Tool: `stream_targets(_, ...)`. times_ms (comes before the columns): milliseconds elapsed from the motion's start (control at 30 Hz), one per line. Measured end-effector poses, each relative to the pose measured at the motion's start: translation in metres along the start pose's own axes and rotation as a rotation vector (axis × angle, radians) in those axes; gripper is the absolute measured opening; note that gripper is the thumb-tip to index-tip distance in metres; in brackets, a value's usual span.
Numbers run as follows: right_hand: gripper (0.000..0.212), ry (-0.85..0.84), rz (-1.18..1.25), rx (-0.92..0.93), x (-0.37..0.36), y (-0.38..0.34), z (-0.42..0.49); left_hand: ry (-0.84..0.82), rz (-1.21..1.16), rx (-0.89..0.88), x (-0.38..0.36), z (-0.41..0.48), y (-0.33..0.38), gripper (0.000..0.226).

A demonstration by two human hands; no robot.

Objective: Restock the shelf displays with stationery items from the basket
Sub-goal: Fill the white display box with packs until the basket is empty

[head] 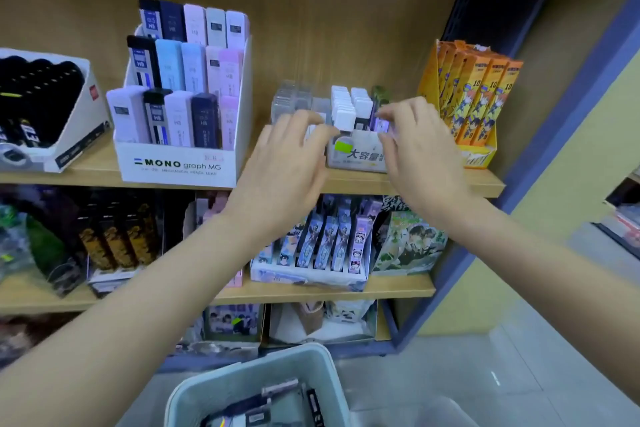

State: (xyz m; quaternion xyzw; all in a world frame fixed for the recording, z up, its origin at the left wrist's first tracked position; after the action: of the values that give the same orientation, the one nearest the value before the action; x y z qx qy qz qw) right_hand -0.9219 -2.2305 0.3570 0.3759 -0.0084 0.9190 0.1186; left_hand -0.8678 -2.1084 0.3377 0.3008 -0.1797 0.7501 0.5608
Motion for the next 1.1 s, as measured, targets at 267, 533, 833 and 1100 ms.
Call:
stream_targets(267,0.014,-0.258,0.189,0.202,-0.075,-0.051,-0.128,-0.271,0.030,0.233,-0.050,-0.210,-0.035,0.025)
stream_targets(533,0.027,-1.177,0.429,0.270,-0.257,-0.135,-0.320,-0.534,-0.081,0.916,-0.115,-0.425,-0.089,0.041)
stream_targets(833,0.049,-1.683,0.369,0.289,-0.363,-0.144,-0.487,-0.407,-0.440,1.438,-0.153,-0.506,-0.078,0.060)
stream_targets(1100,0.065,-1.862,0.452,-0.056,-0.373,-0.155,-0.515,-0.408,-0.488,1.359,-0.166,-0.489,-0.097,0.053)
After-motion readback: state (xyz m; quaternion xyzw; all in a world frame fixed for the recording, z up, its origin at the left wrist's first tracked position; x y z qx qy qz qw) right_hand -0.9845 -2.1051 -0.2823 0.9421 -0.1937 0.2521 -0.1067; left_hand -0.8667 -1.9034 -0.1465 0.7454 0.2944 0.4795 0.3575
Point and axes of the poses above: each hand's wrist, its own z-axis towards the middle knuckle, its own x-axis out of the back of the hand, y = z × x, the point moved 9 cm from there along z, towards the middle knuckle, and after that the axes turned 1 degree about -y, right-handed, at the moved point
